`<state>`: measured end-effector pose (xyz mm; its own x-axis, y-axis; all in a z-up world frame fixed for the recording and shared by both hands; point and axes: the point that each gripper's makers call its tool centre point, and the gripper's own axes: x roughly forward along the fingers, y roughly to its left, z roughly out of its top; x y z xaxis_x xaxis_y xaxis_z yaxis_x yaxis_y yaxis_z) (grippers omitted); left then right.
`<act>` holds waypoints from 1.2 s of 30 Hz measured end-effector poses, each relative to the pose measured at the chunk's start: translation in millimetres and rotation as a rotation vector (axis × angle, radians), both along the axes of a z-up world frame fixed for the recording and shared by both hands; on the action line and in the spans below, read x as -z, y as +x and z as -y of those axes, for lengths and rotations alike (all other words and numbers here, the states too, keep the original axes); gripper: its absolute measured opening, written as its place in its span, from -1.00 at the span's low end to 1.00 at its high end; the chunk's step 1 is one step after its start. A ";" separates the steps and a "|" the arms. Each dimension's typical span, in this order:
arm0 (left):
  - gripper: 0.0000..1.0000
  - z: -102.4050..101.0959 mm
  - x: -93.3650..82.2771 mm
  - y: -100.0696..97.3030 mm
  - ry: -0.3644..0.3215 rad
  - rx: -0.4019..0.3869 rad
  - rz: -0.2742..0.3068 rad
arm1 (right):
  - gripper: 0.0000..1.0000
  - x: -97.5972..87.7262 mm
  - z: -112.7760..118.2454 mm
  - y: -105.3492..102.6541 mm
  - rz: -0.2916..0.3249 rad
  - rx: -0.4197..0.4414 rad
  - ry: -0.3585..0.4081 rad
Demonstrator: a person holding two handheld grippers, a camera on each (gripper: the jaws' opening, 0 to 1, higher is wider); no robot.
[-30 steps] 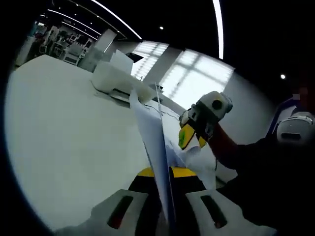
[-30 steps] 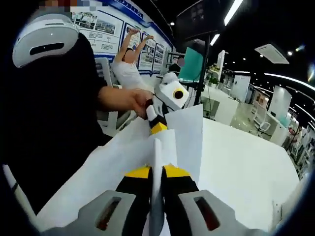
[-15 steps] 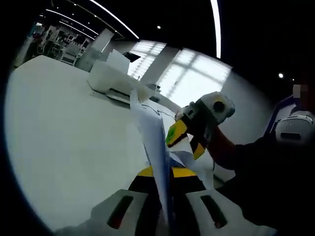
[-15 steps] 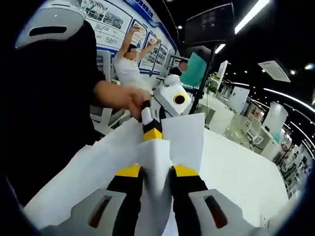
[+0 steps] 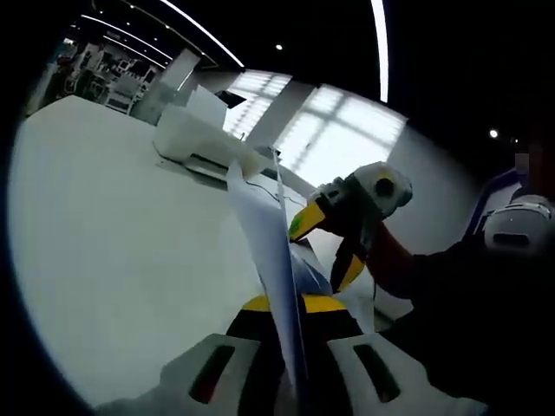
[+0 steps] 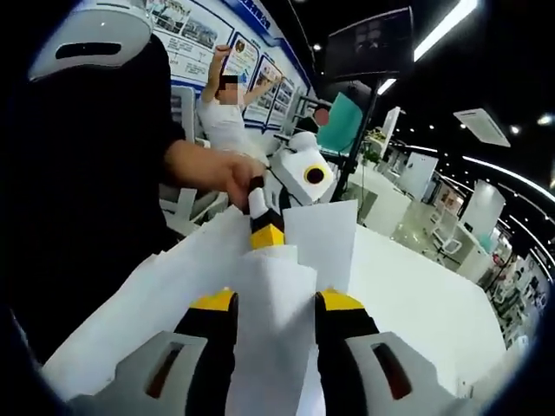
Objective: Organize the stack of printing papers by aligning and flattening the scattered papers on the table
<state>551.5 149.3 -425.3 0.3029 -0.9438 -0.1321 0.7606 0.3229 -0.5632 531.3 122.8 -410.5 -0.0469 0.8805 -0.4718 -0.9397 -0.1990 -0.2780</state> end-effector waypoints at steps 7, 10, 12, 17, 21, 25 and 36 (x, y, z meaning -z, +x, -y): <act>-0.82 0.9 -1.8 -2.3 -0.004 0.016 0.007 | -0.50 4.1 11.3 0.1 -0.153 -0.013 -0.060; -0.81 2.8 -2.3 -4.6 -0.001 0.028 0.014 | -0.53 6.8 14.2 11.2 -0.195 0.013 -0.064; -0.80 4.4 -1.9 -6.8 0.003 0.040 0.020 | -0.53 6.2 16.5 15.8 -0.211 0.016 -0.062; -0.79 7.5 -1.2 -11.2 0.010 0.067 0.034 | -0.55 10.0 24.1 7.7 -0.291 -0.037 -0.106; -0.79 10.2 -2.1 -13.1 0.018 0.083 0.051 | -0.64 14.7 26.2 6.2 -0.359 -0.051 -0.140; -0.79 11.1 -3.6 -13.2 0.027 0.085 0.067 | -0.72 12.9 27.5 4.3 -0.442 -0.052 -0.139; -0.81 10.6 -4.2 -12.6 0.025 0.077 0.071 | -1.00 22.3 31.7 -2.6 -0.407 -0.064 -0.190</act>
<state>538.9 138.7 -421.1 0.2389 -0.9613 -0.1370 0.8216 0.2753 -0.4992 528.7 91.1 -432.8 -0.3139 0.7692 -0.5566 -0.9490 -0.2723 0.1589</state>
